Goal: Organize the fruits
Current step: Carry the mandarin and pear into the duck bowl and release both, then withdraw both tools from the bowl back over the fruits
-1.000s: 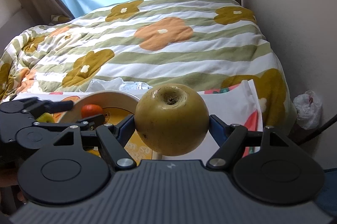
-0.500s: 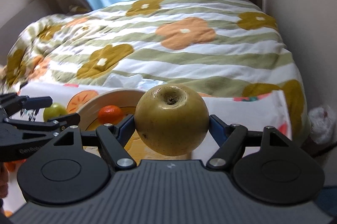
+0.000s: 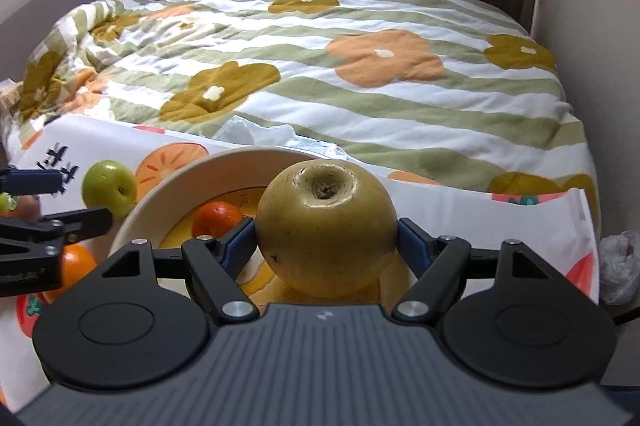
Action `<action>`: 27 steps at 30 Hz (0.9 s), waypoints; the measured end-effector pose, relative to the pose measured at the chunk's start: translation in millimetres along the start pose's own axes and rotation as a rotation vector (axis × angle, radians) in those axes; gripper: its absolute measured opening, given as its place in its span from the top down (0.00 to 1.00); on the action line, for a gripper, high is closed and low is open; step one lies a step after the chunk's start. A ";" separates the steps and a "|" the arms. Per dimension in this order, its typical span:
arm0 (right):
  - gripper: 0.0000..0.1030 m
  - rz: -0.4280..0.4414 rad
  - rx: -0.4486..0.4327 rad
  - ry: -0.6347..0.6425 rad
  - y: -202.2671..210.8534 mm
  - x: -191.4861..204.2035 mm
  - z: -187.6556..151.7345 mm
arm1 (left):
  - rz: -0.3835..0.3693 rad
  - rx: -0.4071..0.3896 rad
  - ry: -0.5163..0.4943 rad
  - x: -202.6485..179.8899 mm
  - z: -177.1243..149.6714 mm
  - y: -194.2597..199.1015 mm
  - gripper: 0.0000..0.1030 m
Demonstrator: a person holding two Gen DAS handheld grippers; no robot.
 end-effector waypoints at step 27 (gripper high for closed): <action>0.00 -0.029 -0.077 -0.071 117.8 14.1 -6.7 | 0.083 -0.132 0.085 21.5 -22.7 121.3 0.01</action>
Point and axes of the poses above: each gripper's, at about its wrist camera, not at the fingertips, and y roughly against the way its jaws point, x to its left, z to its top, the point moved 4 cm from there along -y, roughly the way its jaws point, and after that the axes turned 3 degrees about z, right-handed, at the moved point
